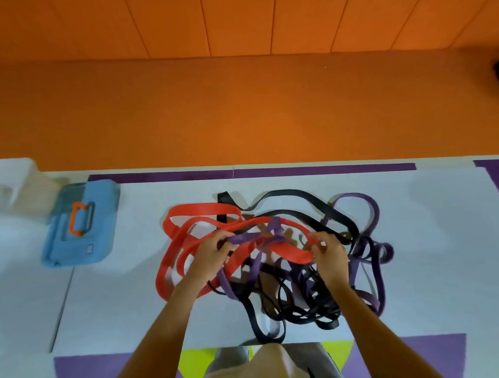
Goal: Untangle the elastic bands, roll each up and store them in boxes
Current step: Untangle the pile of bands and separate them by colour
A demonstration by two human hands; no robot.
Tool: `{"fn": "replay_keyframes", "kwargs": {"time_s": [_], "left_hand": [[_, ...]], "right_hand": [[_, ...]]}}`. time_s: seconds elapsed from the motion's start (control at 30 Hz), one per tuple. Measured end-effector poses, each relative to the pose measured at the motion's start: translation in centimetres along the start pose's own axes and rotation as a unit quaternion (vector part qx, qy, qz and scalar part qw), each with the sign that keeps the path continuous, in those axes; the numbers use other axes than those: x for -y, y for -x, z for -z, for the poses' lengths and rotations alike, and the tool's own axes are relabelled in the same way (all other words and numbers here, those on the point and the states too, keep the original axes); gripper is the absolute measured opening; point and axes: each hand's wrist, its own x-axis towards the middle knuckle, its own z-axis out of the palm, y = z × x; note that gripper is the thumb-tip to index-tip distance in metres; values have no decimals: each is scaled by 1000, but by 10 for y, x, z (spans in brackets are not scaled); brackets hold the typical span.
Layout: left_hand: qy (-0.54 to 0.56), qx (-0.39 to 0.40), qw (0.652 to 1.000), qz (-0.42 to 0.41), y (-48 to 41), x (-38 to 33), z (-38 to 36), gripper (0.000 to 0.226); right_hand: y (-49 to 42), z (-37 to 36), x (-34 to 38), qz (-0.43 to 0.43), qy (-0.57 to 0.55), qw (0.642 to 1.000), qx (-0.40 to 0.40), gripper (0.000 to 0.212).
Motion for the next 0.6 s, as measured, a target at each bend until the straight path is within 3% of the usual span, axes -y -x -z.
{"fn": "replay_keyframes", "kwargs": {"time_s": [0.17, 0.37, 0.5, 0.6], "left_hand": [[69, -78, 994, 17, -5, 9, 28, 15], [75, 38, 996, 20, 2, 24, 36, 27], [1, 89, 996, 6, 7, 32, 34, 36], [-84, 31, 996, 1, 12, 45, 37, 29]], "right_hand": [[25, -11, 2, -42, 24, 999, -23, 32], [50, -20, 18, -63, -21, 995, -80, 38], [58, -22, 30, -65, -77, 986, -135, 28], [61, -22, 40, -116, -181, 962, -166, 48]]}}
